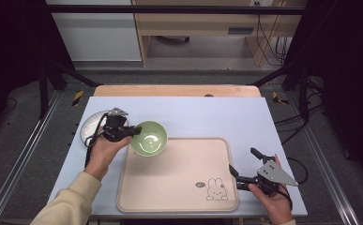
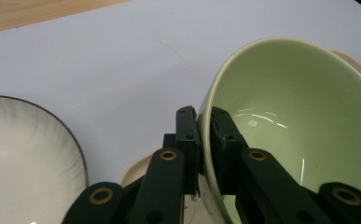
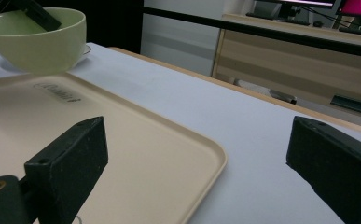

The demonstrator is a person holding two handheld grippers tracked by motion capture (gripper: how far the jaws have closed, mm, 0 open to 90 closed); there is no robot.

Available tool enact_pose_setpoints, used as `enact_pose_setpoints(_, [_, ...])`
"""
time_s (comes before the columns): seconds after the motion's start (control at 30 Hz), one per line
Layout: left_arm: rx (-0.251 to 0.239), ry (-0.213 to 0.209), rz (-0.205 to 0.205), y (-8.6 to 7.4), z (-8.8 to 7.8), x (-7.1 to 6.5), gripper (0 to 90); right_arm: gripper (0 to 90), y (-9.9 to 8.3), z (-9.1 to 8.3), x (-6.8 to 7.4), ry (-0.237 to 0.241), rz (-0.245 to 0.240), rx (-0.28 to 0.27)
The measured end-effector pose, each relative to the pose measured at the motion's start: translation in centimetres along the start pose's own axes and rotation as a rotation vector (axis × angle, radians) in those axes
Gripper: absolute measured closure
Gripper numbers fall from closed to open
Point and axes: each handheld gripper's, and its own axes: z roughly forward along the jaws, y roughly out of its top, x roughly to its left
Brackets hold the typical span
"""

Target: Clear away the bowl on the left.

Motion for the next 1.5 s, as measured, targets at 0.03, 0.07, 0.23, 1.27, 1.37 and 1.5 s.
enact_pose_setpoints(0.03, [0.002, -0.006, 0.004, 0.0, 0.1, -0.2, 83.3, 5.5, 0.0, 0.0, 0.0, 0.0, 0.0, 0.0])
enact_pose_setpoints(0.07, [0.004, -0.012, 0.007, -0.1, 0.2, -0.5, 83.3, 5.5, 0.0, 0.0, 0.0, 0.0, 0.0, 0.0])
enact_pose_setpoints(0.23, [0.009, -0.038, 0.017, -0.3, 0.7, -1.6, 83.3, 5.5, 0.0, 0.0, 0.0, 0.001, -0.001, 0.0])
enact_pose_setpoints(1.27, [0.045, -0.133, 0.048, -1.8, 1.7, -4.7, 83.3, 6.0, 0.0, 0.1, 0.1, 0.009, -0.005, 0.0])
enact_pose_setpoints(1.37, [0.047, -0.135, 0.044, -2.0, 1.7, -4.7, 83.3, 5.9, 0.0, 0.1, 0.1, 0.009, -0.005, 0.0])
enact_pose_setpoints(1.5, [0.051, -0.143, 0.04, -2.1, 1.8, -4.7, 83.3, 5.9, 0.0, 0.1, 0.1, 0.008, -0.004, 0.001])
